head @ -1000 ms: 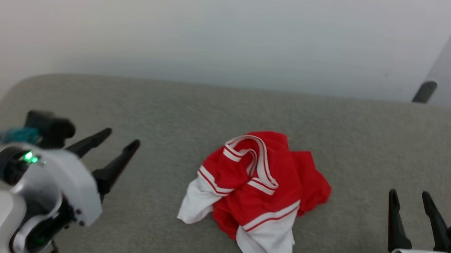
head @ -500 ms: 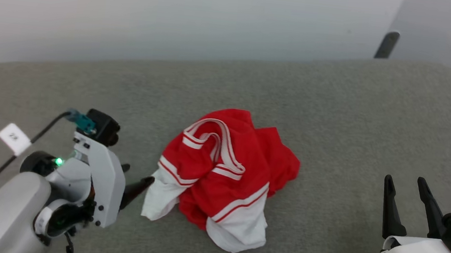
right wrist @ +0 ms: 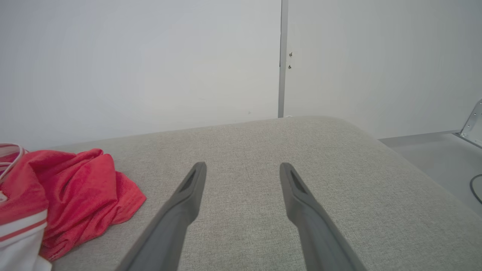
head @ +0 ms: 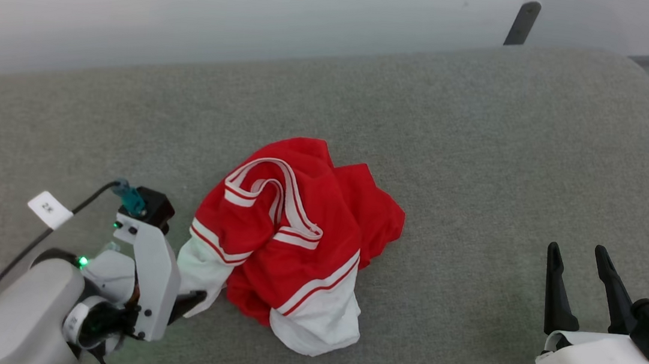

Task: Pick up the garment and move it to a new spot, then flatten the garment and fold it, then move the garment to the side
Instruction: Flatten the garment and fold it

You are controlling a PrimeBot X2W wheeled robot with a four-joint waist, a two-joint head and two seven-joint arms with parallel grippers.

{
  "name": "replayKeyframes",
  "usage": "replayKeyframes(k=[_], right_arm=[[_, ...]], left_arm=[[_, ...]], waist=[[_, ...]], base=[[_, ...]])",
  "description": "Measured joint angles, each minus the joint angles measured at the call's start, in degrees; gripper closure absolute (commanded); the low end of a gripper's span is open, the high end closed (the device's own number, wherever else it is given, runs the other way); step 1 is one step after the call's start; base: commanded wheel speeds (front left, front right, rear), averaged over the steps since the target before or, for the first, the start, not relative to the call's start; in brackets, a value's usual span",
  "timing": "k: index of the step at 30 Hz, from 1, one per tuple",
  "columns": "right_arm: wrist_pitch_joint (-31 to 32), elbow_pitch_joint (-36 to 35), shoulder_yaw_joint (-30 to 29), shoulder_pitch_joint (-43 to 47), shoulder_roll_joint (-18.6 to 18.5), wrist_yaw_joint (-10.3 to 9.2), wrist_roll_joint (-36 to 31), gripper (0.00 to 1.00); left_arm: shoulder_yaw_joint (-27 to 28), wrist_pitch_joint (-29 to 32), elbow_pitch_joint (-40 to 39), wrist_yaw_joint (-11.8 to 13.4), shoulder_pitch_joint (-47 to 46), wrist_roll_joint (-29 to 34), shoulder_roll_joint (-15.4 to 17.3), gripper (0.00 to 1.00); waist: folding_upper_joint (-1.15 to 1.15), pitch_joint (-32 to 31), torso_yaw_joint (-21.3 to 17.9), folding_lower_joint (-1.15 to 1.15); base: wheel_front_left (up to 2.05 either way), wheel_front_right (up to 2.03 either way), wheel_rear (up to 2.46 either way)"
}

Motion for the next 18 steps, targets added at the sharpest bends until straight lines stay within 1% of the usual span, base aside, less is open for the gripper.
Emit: replayKeyframes(k=[8,9,10,11,12,18], right_arm=[[-0.3,0.3,0.1,-1.2,0.1,0.0,0.2,0.0],[-0.4,0.3,0.0,-1.2,0.1,0.0,0.2,0.0],[-0.5,0.3,0.0,-1.2,0.1,0.0,0.2,0.0],[-0.5,0.3,-0.1,-1.3,0.1,0.0,0.1,0.0],[-0.5,0.3,-0.1,-1.4,0.1,0.0,0.1,0.0],[-0.5,0.5,-0.9,-1.3,0.2,0.0,-0.1,0.0]], left_arm=[[-0.4,-0.8,5.6,-0.4,-1.9,0.0,-1.7,0.0],[-0.3,-1.0,6.1,-0.5,-2.2,-0.1,-1.9,0.02],[-0.4,-1.1,6.5,-0.6,-2.5,-0.1,-2.1,0.61],[-0.3,-1.1,6.9,-0.7,-2.8,-0.1,-2.2,0.88],[-0.2,-1.1,7.3,-0.7,-3.0,-0.4,-2.2,1.0],[0.7,-1.6,7.7,-0.9,-3.8,-1.6,-2.2,1.0]], waist=[[0.0,2.0,-1.0,0.0],[0.0,2.1,-1.1,0.0],[0.0,2.3,-1.1,0.0],[0.0,2.3,-1.0,0.0],[0.0,2.3,-1.0,0.0],[0.0,1.9,-0.1,0.0]], base=[[0.0,0.0,0.0],[0.0,0.0,0.0],[0.0,0.0,0.0],[0.0,0.0,0.0],[0.0,0.0,0.0],[0.0,0.0,0.0]])
